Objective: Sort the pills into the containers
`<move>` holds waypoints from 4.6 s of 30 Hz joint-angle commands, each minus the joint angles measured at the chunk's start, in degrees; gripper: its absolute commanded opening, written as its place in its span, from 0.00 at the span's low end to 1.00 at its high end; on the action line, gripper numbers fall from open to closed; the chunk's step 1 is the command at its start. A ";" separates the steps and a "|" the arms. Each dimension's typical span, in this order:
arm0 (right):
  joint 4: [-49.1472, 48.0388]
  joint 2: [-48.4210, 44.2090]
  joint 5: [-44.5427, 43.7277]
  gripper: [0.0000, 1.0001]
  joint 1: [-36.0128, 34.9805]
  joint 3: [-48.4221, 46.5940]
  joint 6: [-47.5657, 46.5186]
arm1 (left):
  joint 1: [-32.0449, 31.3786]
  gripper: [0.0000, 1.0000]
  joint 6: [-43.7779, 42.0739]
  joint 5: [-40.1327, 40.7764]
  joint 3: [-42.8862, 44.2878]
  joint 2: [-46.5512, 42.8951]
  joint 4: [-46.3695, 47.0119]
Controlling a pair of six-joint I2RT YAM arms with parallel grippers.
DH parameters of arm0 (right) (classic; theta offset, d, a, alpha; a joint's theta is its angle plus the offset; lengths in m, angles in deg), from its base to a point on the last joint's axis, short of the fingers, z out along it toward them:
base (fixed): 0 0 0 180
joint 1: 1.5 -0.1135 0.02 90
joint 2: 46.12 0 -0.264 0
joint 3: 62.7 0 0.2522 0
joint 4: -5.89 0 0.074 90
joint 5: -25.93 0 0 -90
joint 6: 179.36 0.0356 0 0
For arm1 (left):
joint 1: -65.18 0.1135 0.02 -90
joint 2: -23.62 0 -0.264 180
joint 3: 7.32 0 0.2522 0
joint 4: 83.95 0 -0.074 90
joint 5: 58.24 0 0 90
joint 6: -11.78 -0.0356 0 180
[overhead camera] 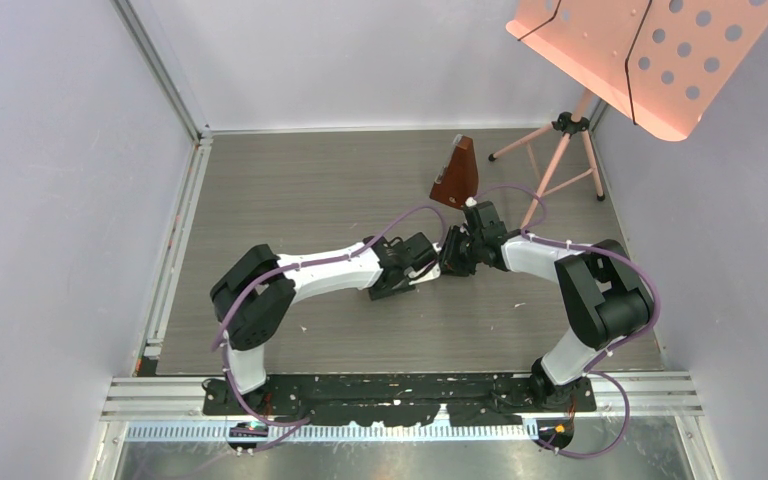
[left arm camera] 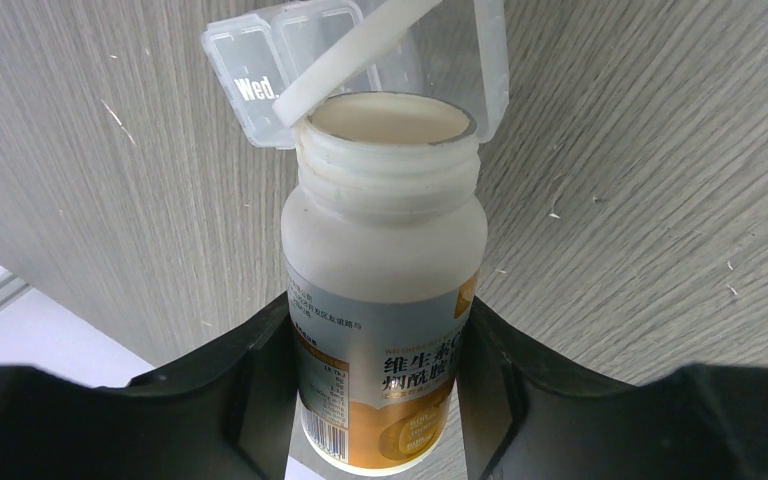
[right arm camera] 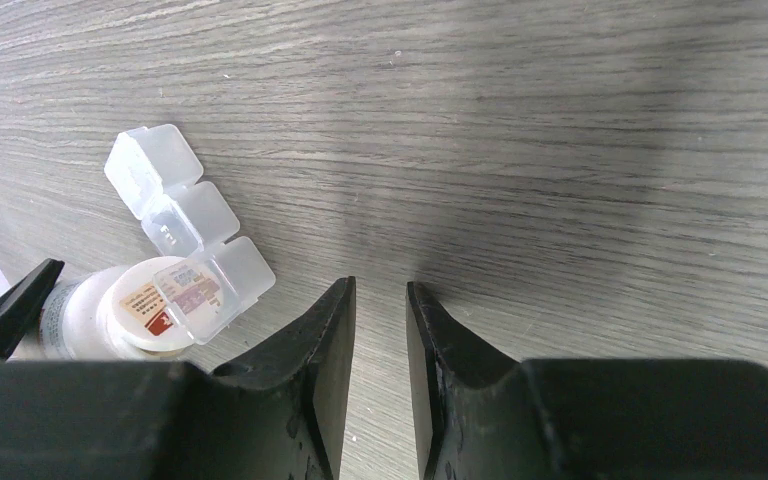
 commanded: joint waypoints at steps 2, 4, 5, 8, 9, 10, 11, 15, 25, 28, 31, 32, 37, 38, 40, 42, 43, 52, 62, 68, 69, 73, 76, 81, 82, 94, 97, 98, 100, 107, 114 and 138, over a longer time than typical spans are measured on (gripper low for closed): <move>6.11 3.48 -3.48 0.33 -0.21 2.76 -0.77 | -0.31 0.00 -0.37 1.54 3.30 0.42 -1.40; 6.09 3.47 -3.48 0.33 -0.21 2.77 -0.74 | -0.40 0.00 -0.52 1.47 3.47 0.44 -1.57; 6.10 3.48 -3.48 0.33 -0.23 2.78 -0.75 | -0.47 0.00 -0.59 1.70 3.49 0.56 -1.77; 6.03 3.52 -3.48 0.33 -0.22 2.81 -0.85 | -0.58 0.00 -0.65 2.15 3.84 0.70 -2.43; 5.98 3.60 -3.44 0.33 -0.23 2.84 -0.86 | -0.62 0.00 -0.84 2.18 3.97 0.75 -2.64; 5.95 3.61 -3.42 0.33 -0.24 2.89 -0.86 | -0.66 0.00 -0.89 2.26 4.16 0.83 -2.89; 5.83 3.60 -3.40 0.33 -0.24 2.88 -0.82 | -0.72 0.00 -0.96 2.49 4.40 0.92 -3.15; 5.37 3.66 -3.05 0.33 -0.17 3.02 -0.85 | -1.18 0.00 -1.32 2.90 4.74 1.27 -3.57; 4.91 3.91 -2.78 0.32 -0.16 3.34 -0.96 | -1.28 0.00 -0.61 3.42 5.78 2.49 -4.63; 4.78 3.84 -2.83 0.32 -0.21 3.51 -0.95 | -1.28 0.00 -0.55 3.49 6.37 2.80 -4.99; 4.72 3.88 -2.79 0.32 -0.24 3.63 -0.87 | -1.25 0.00 -0.63 3.79 6.57 2.88 -5.25; 4.64 3.88 -2.74 0.32 -0.24 3.65 -0.82 | -1.28 0.00 -0.75 4.02 6.72 2.97 -5.50; 4.53 4.00 -2.65 0.32 -0.19 3.60 -0.75 | -1.26 0.00 -0.89 4.42 7.71 3.90 -6.78; 4.53 4.06 -2.63 0.32 -0.21 3.63 -0.76 | -1.28 0.00 -0.88 4.34 7.82 3.95 -6.76; 4.46 4.16 -2.61 0.32 -0.18 3.75 -0.77 | -1.28 0.00 -0.81 4.30 7.97 4.03 -6.95; 4.32 4.23 -2.54 0.32 -0.23 3.82 -0.76 | -1.27 0.00 -0.85 4.66 8.31 4.33 -7.49; 4.21 4.26 -2.48 0.32 -0.24 3.87 -0.71 | -1.28 0.00 -0.87 4.83 8.29 4.39 -7.64; 3.92 4.65 -2.27 0.32 -0.21 3.95 -0.54 | -1.28 0.00 -0.72 4.31 9.13 4.89 -8.96; 3.56 4.89 -2.04 0.32 -0.22 3.94 -0.34 | -1.46 0.00 -0.22 4.20 11.11 6.42 -11.86; 3.39 4.95 -1.95 0.32 -0.24 4.07 -0.29 | -1.45 0.00 0.07 4.32 12.34 7.09 -13.13; 3.38 4.97 -1.91 0.32 -0.17 4.09 -0.31 | -1.45 0.00 0.12 4.39 12.65 7.18 -13.30; 3.30 5.07 -1.89 0.32 -0.20 4.11 -0.29 | -1.48 0.00 0.25 4.54 13.65 7.76 -14.34; 3.29 5.17 -1.90 0.32 -0.18 4.06 -0.38 | -1.49 0.00 0.63 4.43 14.32 8.08 -15.43; 3.15 5.38 -1.82 0.32 -0.17 4.11 -0.38 | -1.54 0.00 0.75 4.25 15.15 8.47 -16.73; 3.13 5.48 -1.82 0.32 -0.18 4.13 -0.40 | -1.54 0.00 0.85 4.22 15.40 8.64 -17.05; 2.37 6.07 -1.49 0.32 -0.16 4.45 -0.17 | -1.81 0.00 2.61 4.16 18.65 10.41 -20.99; 2.26 6.05 -1.46 0.32 -0.22 4.52 -0.16 | -1.78 0.00 2.94 4.03 19.51 11.07 -21.99; 2.25 5.98 -1.46 0.32 -0.19 4.53 -0.16 | -1.81 0.00 3.11 3.96 19.79 11.26 -22.35; 2.20 6.03 -1.46 0.32 -0.16 4.61 -0.14 | -1.80 0.00 3.25 3.82 20.49 11.66 -23.07; 1.99 5.88 -1.38 0.32 -0.15 5.10 -0.23 | -1.86 0.00 3.75 4.03 22.58 12.52 -24.57; 1.93 5.62 -1.11 0.32 0.54 6.19 -2.11 | -1.90 0.00 4.54 3.69 23.31 12.69 -24.34; 6.22 -6.44 -2.59 0.24 9.11 11.06 -1.71 | -1.89 0.00 4.91 2.98 28.07 15.34 -28.51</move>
